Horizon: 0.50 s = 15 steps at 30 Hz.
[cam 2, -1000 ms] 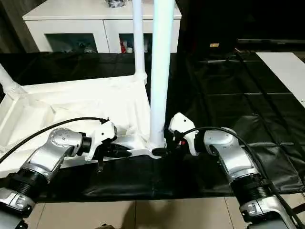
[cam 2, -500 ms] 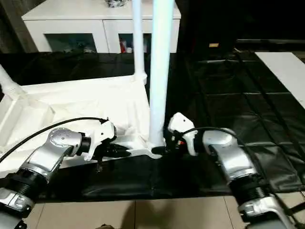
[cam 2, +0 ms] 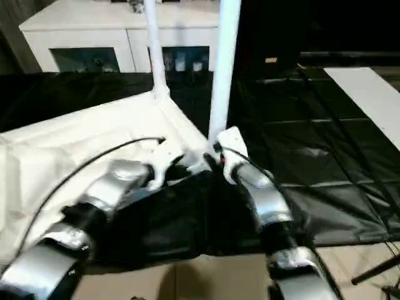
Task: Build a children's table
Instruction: Rotate leg to tighten
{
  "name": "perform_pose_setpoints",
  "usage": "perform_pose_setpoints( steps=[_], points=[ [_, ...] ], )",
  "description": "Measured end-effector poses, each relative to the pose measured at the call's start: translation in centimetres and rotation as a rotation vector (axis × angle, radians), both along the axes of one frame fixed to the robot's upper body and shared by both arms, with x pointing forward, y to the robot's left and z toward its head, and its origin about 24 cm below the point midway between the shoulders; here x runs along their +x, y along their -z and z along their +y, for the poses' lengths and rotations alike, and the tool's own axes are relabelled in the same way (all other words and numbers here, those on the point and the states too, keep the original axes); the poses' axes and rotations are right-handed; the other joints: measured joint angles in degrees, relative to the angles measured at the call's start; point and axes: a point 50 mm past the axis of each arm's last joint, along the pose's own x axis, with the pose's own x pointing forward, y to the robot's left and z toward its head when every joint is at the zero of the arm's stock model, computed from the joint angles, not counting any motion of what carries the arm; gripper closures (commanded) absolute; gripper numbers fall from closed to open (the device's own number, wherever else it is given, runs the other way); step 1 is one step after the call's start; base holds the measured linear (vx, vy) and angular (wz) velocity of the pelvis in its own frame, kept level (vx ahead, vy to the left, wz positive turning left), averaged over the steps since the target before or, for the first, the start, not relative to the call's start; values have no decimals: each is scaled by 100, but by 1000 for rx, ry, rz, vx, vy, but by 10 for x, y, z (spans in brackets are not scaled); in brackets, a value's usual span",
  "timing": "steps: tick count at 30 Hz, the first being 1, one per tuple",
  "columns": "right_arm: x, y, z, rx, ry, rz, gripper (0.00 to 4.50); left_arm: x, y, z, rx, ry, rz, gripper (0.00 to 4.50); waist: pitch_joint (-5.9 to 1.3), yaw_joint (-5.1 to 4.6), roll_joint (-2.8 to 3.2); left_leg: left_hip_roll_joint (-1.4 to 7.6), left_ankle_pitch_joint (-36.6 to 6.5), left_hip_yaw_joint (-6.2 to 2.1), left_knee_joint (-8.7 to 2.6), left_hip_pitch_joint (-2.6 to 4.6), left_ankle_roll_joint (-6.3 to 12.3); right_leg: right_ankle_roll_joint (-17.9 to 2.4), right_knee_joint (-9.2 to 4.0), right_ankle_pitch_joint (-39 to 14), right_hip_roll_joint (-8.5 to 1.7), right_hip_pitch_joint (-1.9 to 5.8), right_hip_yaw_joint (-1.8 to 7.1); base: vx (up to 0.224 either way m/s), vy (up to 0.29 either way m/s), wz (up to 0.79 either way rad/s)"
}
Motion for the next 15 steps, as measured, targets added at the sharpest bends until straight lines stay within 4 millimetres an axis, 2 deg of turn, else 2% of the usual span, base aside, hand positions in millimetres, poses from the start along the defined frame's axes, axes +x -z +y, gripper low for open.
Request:
perform_pose_setpoints(
  steps=[5, 6, 7, 9, 12, 15],
  points=[
    [7, -2, 8, -20, 45, -1, 191, 3, 0, -7, 6, -30, -17, 450, -4, 0, 11, 1, 1, 0, -16, 1, 1, 3, -4, -2, 0, -2, -8, 0, 0, 0],
    [7, -2, 8, -18, 45, -2, 135, 3, 0, -7, 7, -29, -20, 450, -3, 3, 9, 2, 1, 0, -16, 0, 1, 3, -5, -2, 0, -2, -8, 0, 0, 0],
    [7, -2, 8, -17, 45, -2, 121, 3, 0, -7, 8, -27, -22, 450, -3, 5, 9, 1, 1, -1, -15, 0, 1, 3, -5, -2, 0, -2, -7, 0, 0, 0],
    [6, -2, 8, -11, 19, 2, 121, 3, 0, -4, 12, -25, -25, 450, -2, -1, 7, 1, 1, 0, -15, 0, 1, 3, -6, -2, 0, -2, -7, 0, 0, 0],
    [2, 2, -2, 3, -53, 28, 79, 2, 0, 4, 16, 6, -30, 450, -1, -25, 5, 2, 1, 0, -19, 2, 1, 4, -5, -3, 0, -2, -7, 0, 0, 0],
    [-3, 1, -11, 13, -169, 49, 76, -1, 1, 14, 15, 52, -27, 450, -3, -34, 9, 10, 1, -1, -29, 3, 1, 9, -2, -5, 5, -6, -12, 0, 0, 0]
  ],
)
